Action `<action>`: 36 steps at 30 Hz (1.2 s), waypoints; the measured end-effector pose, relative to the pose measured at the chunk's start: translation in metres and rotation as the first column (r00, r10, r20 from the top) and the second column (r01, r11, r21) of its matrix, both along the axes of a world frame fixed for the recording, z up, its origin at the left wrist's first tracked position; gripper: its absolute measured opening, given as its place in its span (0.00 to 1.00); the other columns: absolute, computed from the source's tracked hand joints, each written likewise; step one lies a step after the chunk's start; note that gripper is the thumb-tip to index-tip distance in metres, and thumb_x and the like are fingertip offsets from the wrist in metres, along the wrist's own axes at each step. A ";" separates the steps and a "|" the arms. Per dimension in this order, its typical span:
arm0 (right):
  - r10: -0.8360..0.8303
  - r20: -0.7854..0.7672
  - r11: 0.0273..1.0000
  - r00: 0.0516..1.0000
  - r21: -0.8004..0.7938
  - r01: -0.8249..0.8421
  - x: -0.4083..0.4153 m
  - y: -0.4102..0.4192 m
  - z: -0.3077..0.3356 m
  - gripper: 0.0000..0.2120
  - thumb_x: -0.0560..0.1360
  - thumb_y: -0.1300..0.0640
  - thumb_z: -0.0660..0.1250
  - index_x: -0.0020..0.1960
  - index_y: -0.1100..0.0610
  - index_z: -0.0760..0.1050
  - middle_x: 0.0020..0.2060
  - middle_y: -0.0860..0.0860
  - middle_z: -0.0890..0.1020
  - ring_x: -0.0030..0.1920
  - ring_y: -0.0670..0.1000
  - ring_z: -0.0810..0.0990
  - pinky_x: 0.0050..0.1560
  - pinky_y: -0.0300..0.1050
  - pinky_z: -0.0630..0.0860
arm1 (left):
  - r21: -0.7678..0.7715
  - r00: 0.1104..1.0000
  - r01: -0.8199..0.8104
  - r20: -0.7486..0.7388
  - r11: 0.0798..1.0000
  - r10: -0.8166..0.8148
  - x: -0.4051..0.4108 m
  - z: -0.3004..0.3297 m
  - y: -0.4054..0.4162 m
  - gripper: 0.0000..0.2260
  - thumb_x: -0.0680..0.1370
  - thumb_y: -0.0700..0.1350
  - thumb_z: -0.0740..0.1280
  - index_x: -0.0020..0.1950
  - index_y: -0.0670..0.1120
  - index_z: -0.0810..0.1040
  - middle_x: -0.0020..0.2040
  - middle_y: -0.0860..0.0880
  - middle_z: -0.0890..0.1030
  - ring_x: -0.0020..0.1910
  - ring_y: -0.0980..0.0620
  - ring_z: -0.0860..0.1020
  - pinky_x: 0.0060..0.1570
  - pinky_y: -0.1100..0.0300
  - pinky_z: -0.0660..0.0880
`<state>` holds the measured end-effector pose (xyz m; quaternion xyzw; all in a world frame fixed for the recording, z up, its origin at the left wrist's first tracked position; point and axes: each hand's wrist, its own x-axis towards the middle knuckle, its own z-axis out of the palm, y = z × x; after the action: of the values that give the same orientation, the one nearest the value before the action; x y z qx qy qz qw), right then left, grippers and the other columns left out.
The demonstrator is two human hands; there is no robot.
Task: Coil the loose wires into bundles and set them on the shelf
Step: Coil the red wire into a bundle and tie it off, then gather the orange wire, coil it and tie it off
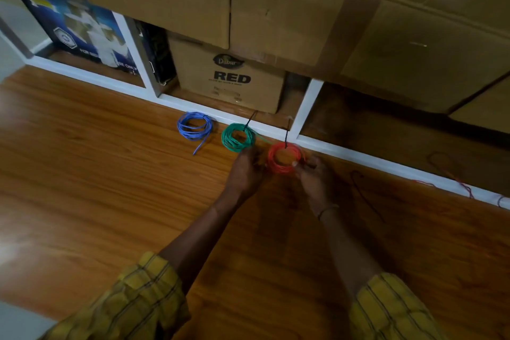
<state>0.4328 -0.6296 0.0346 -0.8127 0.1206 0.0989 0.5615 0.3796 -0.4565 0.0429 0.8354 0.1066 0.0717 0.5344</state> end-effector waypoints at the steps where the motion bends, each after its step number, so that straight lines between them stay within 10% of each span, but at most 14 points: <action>1: -0.018 -0.006 1.000 1.000 0.004 0.018 -0.004 -0.001 0.004 0.27 0.76 0.57 0.76 0.73 0.56 0.74 0.62 0.52 0.82 0.62 0.53 0.81 0.64 0.54 0.78 | -0.006 1.000 -0.003 -0.003 1.000 0.003 -0.006 -0.001 -0.003 0.16 0.76 0.28 0.70 0.63 0.35 0.81 0.56 0.45 0.83 0.58 0.46 0.82 0.56 0.57 0.78; 13: -0.038 0.042 0.993 0.998 0.116 0.033 -0.087 -0.068 0.033 0.24 0.80 0.70 0.67 0.75 0.64 0.69 0.66 0.57 0.77 0.65 0.51 0.76 0.44 0.22 0.73 | -0.210 0.972 0.207 -0.071 0.956 -0.226 -0.065 -0.005 -0.069 0.10 0.81 0.34 0.70 0.62 0.40 0.80 0.54 0.49 0.83 0.55 0.51 0.82 0.53 0.64 0.77; 19: -0.042 0.032 0.992 0.999 0.123 0.038 -0.118 -0.147 0.046 0.20 0.81 0.60 0.68 0.73 0.55 0.74 0.67 0.51 0.79 0.66 0.50 0.77 0.61 0.42 0.73 | -0.233 0.926 0.338 -0.089 0.912 -0.366 -0.083 -0.003 -0.143 0.07 0.82 0.33 0.68 0.57 0.40 0.83 0.51 0.47 0.83 0.51 0.51 0.81 0.52 0.54 0.77; 26: -0.088 0.071 0.994 0.994 0.067 0.083 -0.138 -0.257 0.042 0.17 0.80 0.61 0.70 0.68 0.54 0.77 0.63 0.49 0.81 0.63 0.48 0.78 0.62 0.42 0.74 | -0.208 0.907 0.388 -0.091 0.898 -0.412 -0.099 -0.001 -0.256 0.08 0.83 0.34 0.67 0.60 0.42 0.82 0.55 0.46 0.83 0.54 0.50 0.81 0.55 0.52 0.79; 32: 0.098 0.309 0.829 0.946 -0.551 0.094 -0.169 -0.349 0.028 0.16 0.76 0.60 0.66 0.63 0.53 0.79 0.62 0.52 0.80 0.63 0.57 0.77 0.61 0.52 0.77 | 0.129 0.767 0.637 -0.012 0.760 -0.641 -0.109 -0.012 -0.332 0.20 0.80 0.42 0.70 0.72 0.46 0.78 0.70 0.50 0.76 0.68 0.55 0.74 0.62 0.66 0.73; 36: 0.327 0.066 0.675 0.943 -0.714 -0.185 -0.175 -0.399 0.007 0.21 0.73 0.62 0.65 0.65 0.56 0.79 0.68 0.55 0.76 0.69 0.61 0.70 0.71 0.54 0.69 | 0.359 0.725 0.662 -0.082 0.659 -0.684 -0.114 -0.028 -0.365 0.20 0.78 0.52 0.70 0.64 0.41 0.82 0.63 0.40 0.81 0.62 0.40 0.79 0.63 0.58 0.71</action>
<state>0.2576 -1.0287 0.0419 -0.9781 -0.0202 0.0468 0.2019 0.2656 -0.8217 0.0153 0.8964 -0.2409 -0.0876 0.3617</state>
